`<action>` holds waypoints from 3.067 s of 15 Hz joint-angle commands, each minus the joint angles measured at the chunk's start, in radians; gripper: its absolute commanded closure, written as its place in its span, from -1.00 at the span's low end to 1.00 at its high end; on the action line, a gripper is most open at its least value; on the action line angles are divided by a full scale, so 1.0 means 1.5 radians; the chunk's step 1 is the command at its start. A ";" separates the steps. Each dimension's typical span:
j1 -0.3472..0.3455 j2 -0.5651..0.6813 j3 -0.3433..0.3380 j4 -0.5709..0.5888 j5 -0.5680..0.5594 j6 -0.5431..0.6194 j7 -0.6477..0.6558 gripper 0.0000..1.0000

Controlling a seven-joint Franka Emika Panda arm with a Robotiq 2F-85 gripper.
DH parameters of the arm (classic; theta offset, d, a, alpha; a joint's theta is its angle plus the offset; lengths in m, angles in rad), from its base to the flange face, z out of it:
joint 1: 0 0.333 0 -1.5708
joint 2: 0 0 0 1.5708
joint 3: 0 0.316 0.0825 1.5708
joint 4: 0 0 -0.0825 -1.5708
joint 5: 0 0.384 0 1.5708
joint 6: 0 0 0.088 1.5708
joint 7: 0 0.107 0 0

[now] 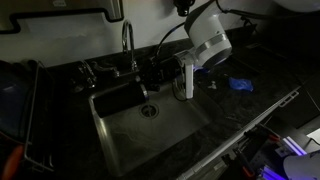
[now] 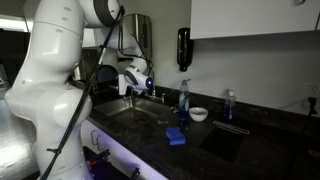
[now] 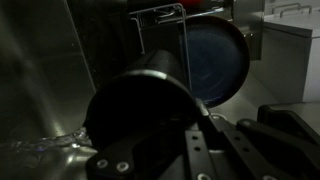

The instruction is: Pick up the cup from the counter, spill the water in the cup into the sink and put the cup in the sink

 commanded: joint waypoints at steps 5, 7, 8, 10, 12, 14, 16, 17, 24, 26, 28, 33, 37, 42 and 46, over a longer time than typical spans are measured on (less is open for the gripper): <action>-0.007 0.006 -0.005 -0.003 0.049 -0.040 -0.024 0.96; -0.007 0.007 -0.006 -0.004 0.054 -0.044 -0.027 0.96; -0.007 0.007 -0.006 -0.005 0.057 -0.046 -0.030 0.96; -0.007 0.008 -0.007 -0.006 0.059 -0.053 -0.034 0.96; -0.007 0.008 -0.008 -0.006 0.061 -0.058 -0.038 0.96; -0.006 0.009 -0.008 -0.008 0.063 -0.061 -0.040 0.96; -0.008 0.007 -0.007 -0.011 0.073 -0.068 -0.045 0.96; -0.009 0.006 -0.008 -0.012 0.084 -0.073 -0.051 0.96; -0.008 0.003 -0.013 -0.017 0.129 -0.100 -0.085 0.96; -0.007 0.002 -0.013 -0.018 0.131 -0.105 -0.089 0.96; -0.006 0.001 -0.014 -0.019 0.129 -0.107 -0.091 0.96; 0.017 -0.016 -0.026 -0.014 -0.033 -0.028 -0.045 0.96; 0.012 -0.048 -0.035 -0.017 -0.225 0.029 0.022 0.96; 0.009 -0.112 -0.028 -0.020 -0.494 0.069 0.162 0.96; 0.015 -0.152 0.000 -0.031 -0.697 0.070 0.271 0.96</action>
